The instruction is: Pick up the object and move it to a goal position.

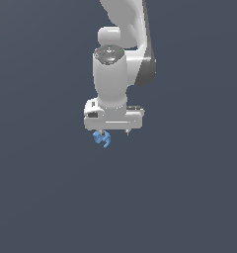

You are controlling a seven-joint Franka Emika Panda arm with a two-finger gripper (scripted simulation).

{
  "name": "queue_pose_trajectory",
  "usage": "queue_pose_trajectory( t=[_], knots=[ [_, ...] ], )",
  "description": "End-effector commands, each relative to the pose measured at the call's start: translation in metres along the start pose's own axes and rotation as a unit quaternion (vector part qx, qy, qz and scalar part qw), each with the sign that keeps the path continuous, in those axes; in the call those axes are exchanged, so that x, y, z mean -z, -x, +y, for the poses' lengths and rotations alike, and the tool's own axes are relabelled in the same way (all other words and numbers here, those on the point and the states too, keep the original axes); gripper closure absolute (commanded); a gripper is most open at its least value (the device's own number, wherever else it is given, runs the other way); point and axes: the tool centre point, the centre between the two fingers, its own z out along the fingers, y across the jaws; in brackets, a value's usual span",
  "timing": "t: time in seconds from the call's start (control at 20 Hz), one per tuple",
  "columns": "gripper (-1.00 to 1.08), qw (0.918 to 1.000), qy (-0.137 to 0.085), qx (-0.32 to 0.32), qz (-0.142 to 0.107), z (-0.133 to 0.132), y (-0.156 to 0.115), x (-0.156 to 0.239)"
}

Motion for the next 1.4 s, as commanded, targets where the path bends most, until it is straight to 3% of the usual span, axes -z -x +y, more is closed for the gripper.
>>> queue_pose_trajectory(
  t=[0.0, 0.35, 0.65, 1.0, 1.35],
  knots=[
    [-0.92, 0.9999, 0.001, 0.016, -0.001, 0.003, 0.003, -0.004],
    [-0.92, 0.9966, 0.003, 0.083, -0.005, 0.015, 0.013, -0.017],
    [-0.92, 0.9881, 0.004, 0.153, -0.009, 0.026, 0.026, -0.032],
    [-0.92, 0.9718, 0.004, 0.235, -0.014, 0.038, 0.041, -0.047],
    [-0.92, 0.9485, 0.002, 0.316, -0.018, 0.05, 0.057, -0.063]
  ],
)
